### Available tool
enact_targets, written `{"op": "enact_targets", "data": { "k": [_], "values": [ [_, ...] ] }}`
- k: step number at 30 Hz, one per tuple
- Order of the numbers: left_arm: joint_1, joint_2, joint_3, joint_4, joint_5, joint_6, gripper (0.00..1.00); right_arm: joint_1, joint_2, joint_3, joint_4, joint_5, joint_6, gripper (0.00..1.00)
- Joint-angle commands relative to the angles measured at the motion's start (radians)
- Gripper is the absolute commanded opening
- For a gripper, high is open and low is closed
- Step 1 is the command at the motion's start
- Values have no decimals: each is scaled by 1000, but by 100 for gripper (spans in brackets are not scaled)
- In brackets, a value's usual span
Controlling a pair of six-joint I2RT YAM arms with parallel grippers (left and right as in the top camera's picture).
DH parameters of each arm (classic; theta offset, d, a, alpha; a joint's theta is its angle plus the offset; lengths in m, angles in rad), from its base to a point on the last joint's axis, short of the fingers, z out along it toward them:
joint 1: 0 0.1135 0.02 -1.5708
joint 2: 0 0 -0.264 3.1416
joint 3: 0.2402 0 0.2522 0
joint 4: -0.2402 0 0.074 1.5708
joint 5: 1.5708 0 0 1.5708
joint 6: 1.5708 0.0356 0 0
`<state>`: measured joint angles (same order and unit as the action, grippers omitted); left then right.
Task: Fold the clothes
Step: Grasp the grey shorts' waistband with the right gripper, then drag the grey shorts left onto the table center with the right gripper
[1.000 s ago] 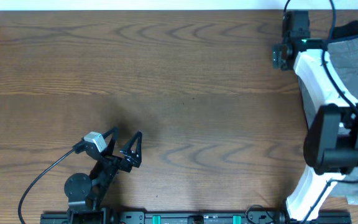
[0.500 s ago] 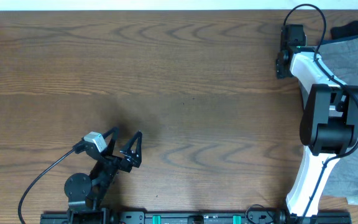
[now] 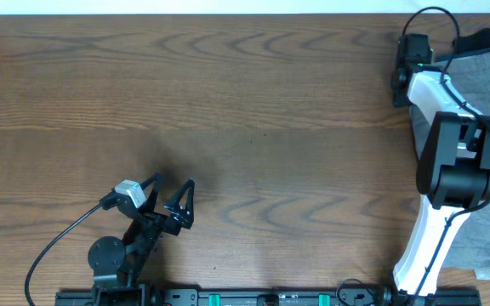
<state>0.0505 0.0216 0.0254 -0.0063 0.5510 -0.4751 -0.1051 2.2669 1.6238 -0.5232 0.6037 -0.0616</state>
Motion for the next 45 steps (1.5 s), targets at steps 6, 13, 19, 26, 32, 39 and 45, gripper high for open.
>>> {"op": "enact_targets", "data": {
  "k": [6,13,19,26,32,39,45],
  "values": [
    [5,-11,-21,-34,18,-9,98,-15,46,-4,-15,5,-1,42],
    [5,-11,-21,-34,18,-10,98,-12,38,0,-27,63,2,4],
    [5,-11,-21,-34,18,-9,98,-13,-35,2,-44,105,68,1],
    [5,-11,-21,-34,18,-10,98,-12,-201,2,-57,88,110,1],
    [5,-11,-21,-34,18,-9,98,-11,-334,2,-81,51,114,1],
    [5,-11,-21,-34,18,-9,98,1,-451,1,-129,-39,162,1],
    [5,-11,-21,-34,18,-9,98,63,-499,1,-170,-261,163,1]
  ]
}}
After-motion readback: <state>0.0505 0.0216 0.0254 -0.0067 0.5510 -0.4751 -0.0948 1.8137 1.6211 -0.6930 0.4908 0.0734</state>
